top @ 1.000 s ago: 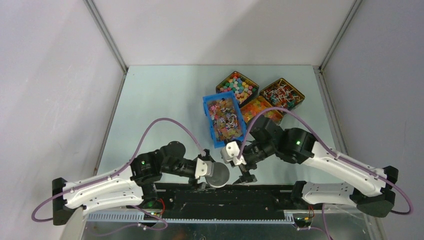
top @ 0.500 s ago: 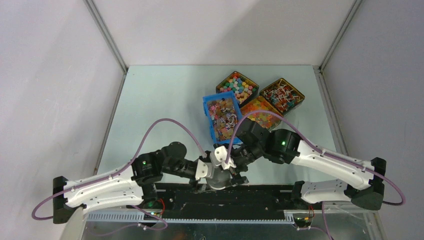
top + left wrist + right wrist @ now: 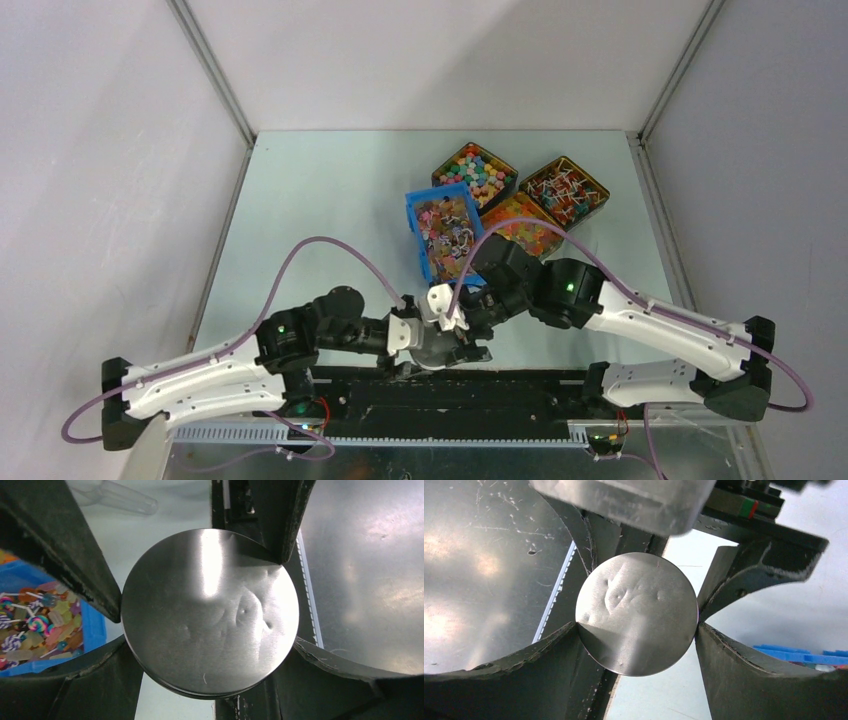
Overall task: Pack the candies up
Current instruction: Screw the bottle lid onto the packing bottle.
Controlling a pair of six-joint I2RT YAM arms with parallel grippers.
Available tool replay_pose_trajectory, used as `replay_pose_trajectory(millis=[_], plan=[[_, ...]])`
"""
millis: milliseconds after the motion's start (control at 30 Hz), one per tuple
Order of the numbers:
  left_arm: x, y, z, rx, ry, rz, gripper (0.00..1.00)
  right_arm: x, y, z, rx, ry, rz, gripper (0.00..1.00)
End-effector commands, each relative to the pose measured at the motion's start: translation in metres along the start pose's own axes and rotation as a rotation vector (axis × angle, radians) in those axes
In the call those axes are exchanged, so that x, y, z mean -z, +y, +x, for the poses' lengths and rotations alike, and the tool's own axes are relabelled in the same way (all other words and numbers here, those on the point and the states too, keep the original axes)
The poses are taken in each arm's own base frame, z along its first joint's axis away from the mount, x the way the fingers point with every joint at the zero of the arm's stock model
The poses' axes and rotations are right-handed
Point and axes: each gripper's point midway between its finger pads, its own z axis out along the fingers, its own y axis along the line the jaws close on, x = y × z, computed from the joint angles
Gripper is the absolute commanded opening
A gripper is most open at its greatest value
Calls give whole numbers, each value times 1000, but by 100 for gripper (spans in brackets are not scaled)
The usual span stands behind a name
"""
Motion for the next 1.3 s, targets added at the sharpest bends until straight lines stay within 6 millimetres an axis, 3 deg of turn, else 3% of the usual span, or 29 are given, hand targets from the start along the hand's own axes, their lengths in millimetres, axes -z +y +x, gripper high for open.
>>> replay_pose_trajectory(millis=[0, 500, 833, 1033, 1167, 1267], plan=[[10, 27, -49, -7, -189, -166, 59, 7, -15, -23, 14, -78, 101, 80], [16, 71, -70, 91, -210, -392, 55, -2, -39, -14, -137, -8, 293, 78], [12, 84, -78, 109, -224, -445, 55, -4, -56, -21, -240, -45, 408, 78], [12, 82, -75, 108, -222, -434, 55, -4, -57, -22, -241, -49, 413, 84], [13, 78, -66, 107, -198, -424, 55, 0, -56, -22, -209, -44, 410, 97], [13, 74, -58, 105, -169, -407, 55, 3, -54, -22, -184, -37, 404, 99]])
